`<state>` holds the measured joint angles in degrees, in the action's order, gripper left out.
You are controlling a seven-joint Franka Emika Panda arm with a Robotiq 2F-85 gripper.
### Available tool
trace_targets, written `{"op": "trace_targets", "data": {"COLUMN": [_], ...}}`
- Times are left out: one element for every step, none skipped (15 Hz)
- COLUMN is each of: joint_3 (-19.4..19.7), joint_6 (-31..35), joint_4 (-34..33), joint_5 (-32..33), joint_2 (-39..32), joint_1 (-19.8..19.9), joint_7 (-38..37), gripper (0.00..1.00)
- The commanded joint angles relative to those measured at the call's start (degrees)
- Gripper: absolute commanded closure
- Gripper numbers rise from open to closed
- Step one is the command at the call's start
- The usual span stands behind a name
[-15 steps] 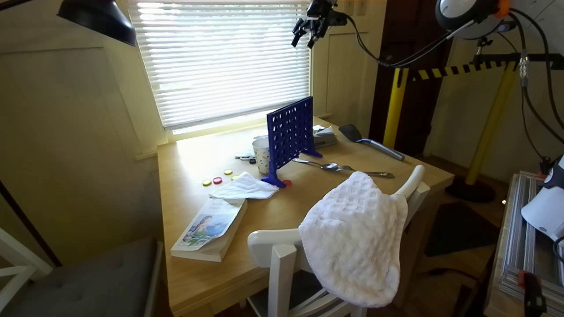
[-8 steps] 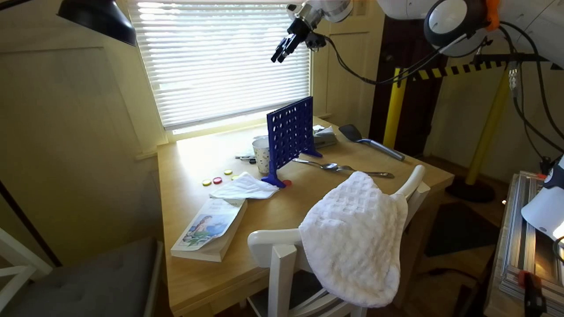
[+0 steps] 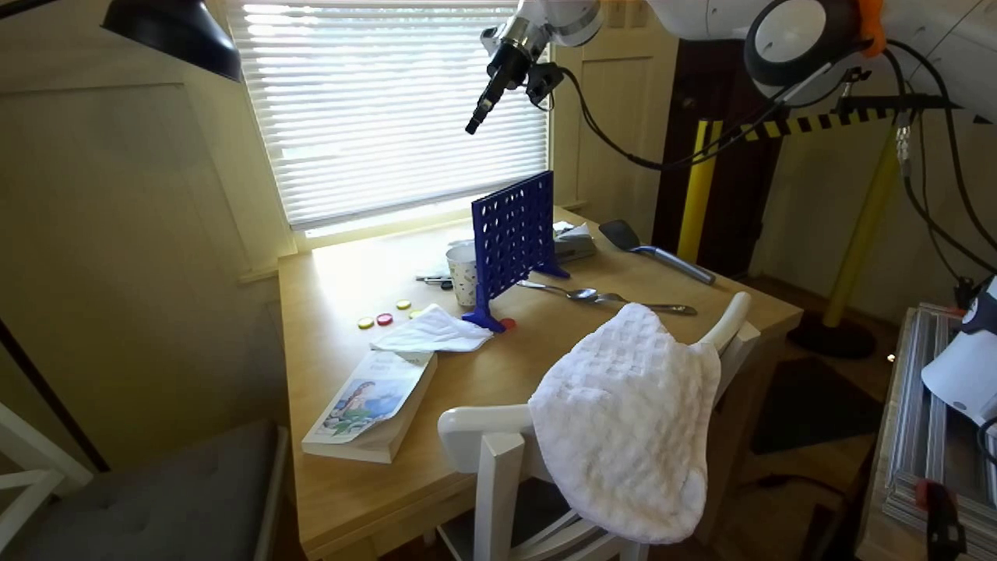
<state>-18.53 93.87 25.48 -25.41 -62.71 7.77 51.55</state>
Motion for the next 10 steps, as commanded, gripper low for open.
{"op": "trace_targets", "data": {"joint_3": [-0.5,-0.5,-0.5,-0.5,-0.5,-0.5,0.2,0.8,0.8,1.1], "joint_6": [-2.9,-4.9,-5.7,-6.0,-6.1,-6.2,-5.7,-6.4,-7.1,-7.0], "joint_4": [0.0,0.0,0.0,0.0,0.0,0.0,0.0,0.2,0.5,0.6], "joint_5": [0.4,0.4,0.4,0.4,0.4,0.4,0.6,0.8,0.7,1.1], "joint_2": [0.3,0.5,0.6,0.7,0.7,0.7,0.7,0.9,1.2,1.3], "joint_1": [0.0,0.0,0.0,0.0,0.0,0.0,-0.5,-1.2,-1.8,-2.7], "joint_7": [-2.0,-3.2,-3.9,-4.2,-4.3,-4.4,-8.7,-13.5,-17.1,-20.7], "gripper": [0.00,0.00,0.00,0.00,0.00,0.00,0.00,0.00,0.00,0.00]}}
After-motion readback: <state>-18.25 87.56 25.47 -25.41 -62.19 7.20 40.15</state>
